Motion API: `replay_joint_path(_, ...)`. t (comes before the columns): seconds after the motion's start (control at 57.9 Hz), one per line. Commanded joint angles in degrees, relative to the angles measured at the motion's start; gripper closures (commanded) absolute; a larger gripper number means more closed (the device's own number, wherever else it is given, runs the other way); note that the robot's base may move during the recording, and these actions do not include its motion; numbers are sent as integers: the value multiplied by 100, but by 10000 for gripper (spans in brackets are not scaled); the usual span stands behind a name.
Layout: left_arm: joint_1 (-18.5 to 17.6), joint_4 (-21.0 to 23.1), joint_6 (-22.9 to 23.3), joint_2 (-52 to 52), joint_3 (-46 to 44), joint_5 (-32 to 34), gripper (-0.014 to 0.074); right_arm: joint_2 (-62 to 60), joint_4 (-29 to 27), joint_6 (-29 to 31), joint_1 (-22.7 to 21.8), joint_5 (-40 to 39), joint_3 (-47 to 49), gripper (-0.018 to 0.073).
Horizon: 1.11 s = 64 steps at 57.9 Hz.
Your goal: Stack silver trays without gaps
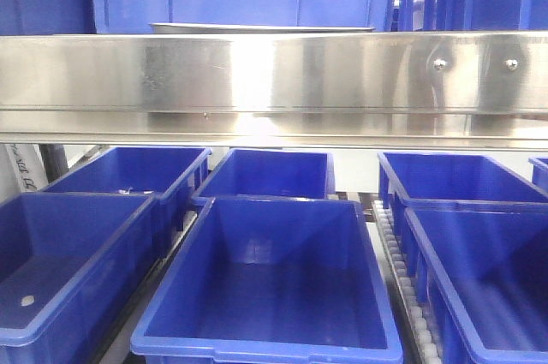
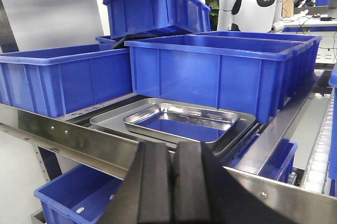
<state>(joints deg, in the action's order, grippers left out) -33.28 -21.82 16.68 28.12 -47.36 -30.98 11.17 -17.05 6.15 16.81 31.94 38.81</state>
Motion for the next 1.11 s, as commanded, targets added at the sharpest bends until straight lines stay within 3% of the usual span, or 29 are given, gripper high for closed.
replay_joint_path(0.0, -7, 19, 53, -30, 2, 37, 603, -37, -27, 43, 0, -30, -12, 638)
replay_joint_path(0.605, -7, 9, 53, -28, 2, 37, 603, -37, -27, 43, 0, -30, -12, 638)
replay_joint_path(0.691, -7, 9, 53, -28, 2, 37, 603, -37, 394, 43, -77, -138, -12, 638)
replay_joint_path(0.829, -7, 9, 53, -28, 2, 37, 603, -37, 806, 43, -531, -316, -22, 638)
replay_joint_path(1.089, -7, 9, 53, -28, 2, 37, 603, -51, 998, 43, -2071, -1344, -632, 638)
